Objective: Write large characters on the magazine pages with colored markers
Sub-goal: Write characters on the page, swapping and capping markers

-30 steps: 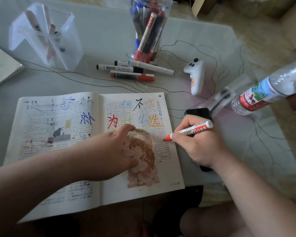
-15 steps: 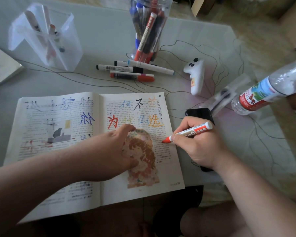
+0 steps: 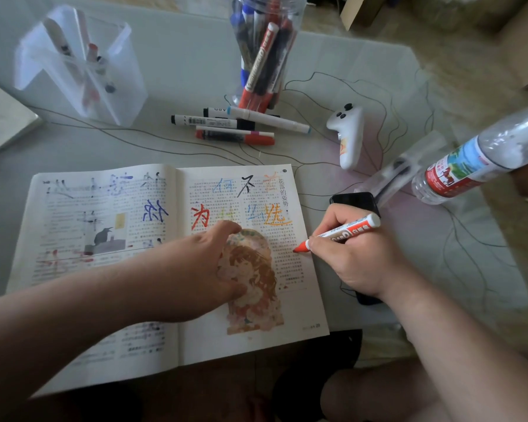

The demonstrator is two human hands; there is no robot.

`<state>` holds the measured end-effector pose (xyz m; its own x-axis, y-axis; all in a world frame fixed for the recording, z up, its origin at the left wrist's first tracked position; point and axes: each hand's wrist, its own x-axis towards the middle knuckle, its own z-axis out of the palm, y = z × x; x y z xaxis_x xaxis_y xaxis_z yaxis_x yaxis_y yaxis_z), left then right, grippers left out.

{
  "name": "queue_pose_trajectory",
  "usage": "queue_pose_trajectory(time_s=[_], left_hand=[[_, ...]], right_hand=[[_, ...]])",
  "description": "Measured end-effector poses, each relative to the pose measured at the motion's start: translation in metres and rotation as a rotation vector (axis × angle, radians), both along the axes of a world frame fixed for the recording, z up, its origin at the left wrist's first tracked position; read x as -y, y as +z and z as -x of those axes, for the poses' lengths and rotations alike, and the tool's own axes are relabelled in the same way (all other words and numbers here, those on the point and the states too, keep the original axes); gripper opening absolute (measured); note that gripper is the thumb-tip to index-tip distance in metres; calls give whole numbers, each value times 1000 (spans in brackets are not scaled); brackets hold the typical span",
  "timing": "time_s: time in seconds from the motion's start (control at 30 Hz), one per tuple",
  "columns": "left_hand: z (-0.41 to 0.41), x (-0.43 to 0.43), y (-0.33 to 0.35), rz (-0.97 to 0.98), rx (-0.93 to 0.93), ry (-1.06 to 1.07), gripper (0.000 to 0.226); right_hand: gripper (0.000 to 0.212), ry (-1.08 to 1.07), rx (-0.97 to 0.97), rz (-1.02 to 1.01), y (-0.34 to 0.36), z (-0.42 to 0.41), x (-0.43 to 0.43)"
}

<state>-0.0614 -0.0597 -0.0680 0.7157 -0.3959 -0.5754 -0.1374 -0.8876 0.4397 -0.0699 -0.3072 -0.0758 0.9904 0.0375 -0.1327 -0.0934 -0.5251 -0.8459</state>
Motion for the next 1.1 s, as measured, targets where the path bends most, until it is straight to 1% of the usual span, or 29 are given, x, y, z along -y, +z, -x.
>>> queue_pose_trajectory(time_s=[0.07, 0.17, 0.27, 0.37, 0.63, 0.77, 0.97, 1.03, 1.1], left_hand=[[0, 0, 0, -2, 2, -1, 77], [0, 0, 1, -8, 3, 0, 78], [1, 1, 1, -3, 7, -3, 78], [0, 0, 1, 2, 10, -3, 77], [0, 1, 4, -2, -5, 3, 77], [0, 1, 4, -4, -5, 2, 77], [0, 0, 2, 16, -19, 32, 66], [0, 0, 2, 26, -23, 46, 64], [0, -1, 3, 28, -15, 44, 62]], right_hand=[[25, -7, -4, 7, 0, -1, -1], [20, -16, 41, -44, -3, 0, -3], [16, 11, 96, -24, -4, 3, -7], [12, 14, 89, 7, -5, 4, -12], [16, 56, 58, 48, 2, 5, -12], [19, 72, -1, 31, 5, 6, -13], [20, 117, -67, 45, 11, 6, -14], [22, 80, -81, 78, 11, 4, -12], [26, 36, -58, 153, 9, 1, -9]])
